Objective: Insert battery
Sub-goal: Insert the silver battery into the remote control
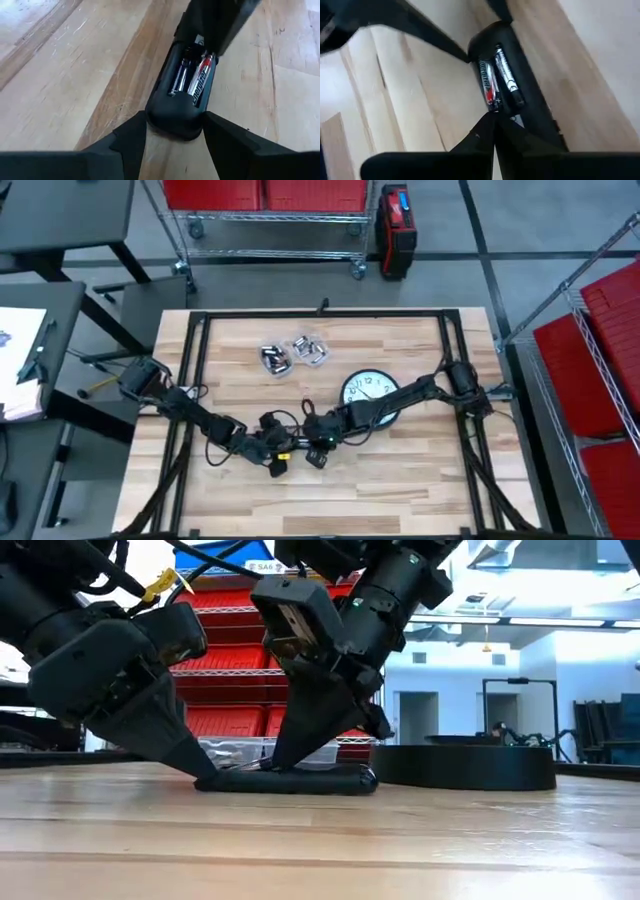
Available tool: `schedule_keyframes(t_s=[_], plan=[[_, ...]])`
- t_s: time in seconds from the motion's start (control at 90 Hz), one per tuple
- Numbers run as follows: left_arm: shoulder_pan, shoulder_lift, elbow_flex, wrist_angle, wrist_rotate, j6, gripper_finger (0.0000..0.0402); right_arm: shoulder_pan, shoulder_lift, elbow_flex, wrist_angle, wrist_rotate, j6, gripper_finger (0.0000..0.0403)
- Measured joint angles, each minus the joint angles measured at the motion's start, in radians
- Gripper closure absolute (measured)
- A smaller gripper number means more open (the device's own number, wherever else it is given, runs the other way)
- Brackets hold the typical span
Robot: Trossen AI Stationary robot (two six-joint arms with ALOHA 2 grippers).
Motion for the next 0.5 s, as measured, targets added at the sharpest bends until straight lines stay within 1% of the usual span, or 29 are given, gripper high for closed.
schedule_keyframes(t_s=[0.278,0.378,0.5], plan=[[0.011,0.000,0.000,0.002,0.007,-0.002,0.0230,0.003,0.002,0.002,-0.048,0.025,-0.051,0.0403],[0.011,0.000,0.000,0.002,0.007,-0.002,0.0230,0.000,-0.016,0.003,-0.062,0.015,-0.104,0.0403],[0.012,0.000,0.000,0.003,0.006,-0.002,0.0230,0.001,-0.045,-0.001,-0.090,0.015,-0.129,0.0403]])
